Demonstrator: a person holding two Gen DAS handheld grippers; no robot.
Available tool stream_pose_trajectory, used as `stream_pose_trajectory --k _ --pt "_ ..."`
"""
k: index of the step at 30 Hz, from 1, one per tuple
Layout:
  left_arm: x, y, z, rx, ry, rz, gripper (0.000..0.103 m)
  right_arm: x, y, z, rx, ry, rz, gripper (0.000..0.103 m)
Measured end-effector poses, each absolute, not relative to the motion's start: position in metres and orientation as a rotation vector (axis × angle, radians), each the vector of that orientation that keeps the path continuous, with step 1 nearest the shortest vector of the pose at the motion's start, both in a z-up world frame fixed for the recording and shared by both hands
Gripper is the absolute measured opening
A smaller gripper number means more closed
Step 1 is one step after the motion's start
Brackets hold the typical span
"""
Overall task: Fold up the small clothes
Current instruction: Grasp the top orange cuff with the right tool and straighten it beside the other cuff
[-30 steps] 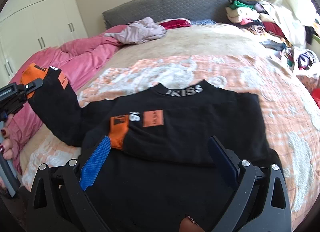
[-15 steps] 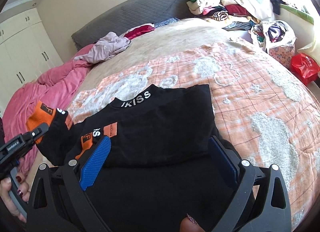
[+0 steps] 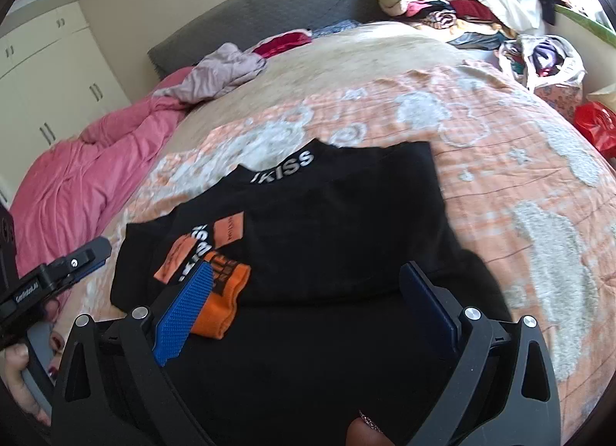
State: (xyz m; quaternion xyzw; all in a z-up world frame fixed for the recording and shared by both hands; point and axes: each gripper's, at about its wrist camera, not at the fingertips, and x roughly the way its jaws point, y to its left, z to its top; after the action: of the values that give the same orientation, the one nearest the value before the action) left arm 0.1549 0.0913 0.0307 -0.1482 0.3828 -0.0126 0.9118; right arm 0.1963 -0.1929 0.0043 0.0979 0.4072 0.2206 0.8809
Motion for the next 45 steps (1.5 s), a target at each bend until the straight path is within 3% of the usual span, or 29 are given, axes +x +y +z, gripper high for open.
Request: stream_pose_trajectory --k 6,8,18,20,22,25,35,40,45 --pt "0.145 0.128 0.023 -0.304 0.812 0.093 0.086 0.184 -0.132 -0.024 0.133 0.927 0.553 0.096" --pt "0.141 0.139 0.022 -0.322 0.815 0.111 0.088 0.181 -0.119 -0.029 0.124 0.937 0.577 0.083" --pt "0.127 0.16 0.016 -0.38 0.816 0.121 0.088 0.201 -0.108 -0.056 0.314 1.05 0.631 0.059" --pt "0.127 0.161 0.015 -0.399 0.818 0.115 0.089 0.202 -0.107 -0.055 0.306 1.044 0.625 0.038" --pt "0.126 0.162 0.014 -0.416 0.815 0.111 0.09 0.202 -0.108 -0.055 0.287 1.04 0.625 0.025" --pt "0.125 0.164 0.013 -0.422 0.814 0.109 0.09 0.203 -0.11 -0.048 0.266 1.023 0.646 0.017" --pt "0.121 0.173 0.016 -0.438 0.797 0.122 0.09 0.205 -0.123 0.028 0.095 0.797 0.714 0.011" --pt "0.121 0.176 0.017 -0.453 0.797 0.134 0.09 0.209 -0.149 0.037 0.078 0.69 0.69 0.01" --pt "0.125 0.172 0.016 -0.459 0.796 0.14 0.09 0.229 -0.183 0.031 0.136 0.696 0.609 0.01"
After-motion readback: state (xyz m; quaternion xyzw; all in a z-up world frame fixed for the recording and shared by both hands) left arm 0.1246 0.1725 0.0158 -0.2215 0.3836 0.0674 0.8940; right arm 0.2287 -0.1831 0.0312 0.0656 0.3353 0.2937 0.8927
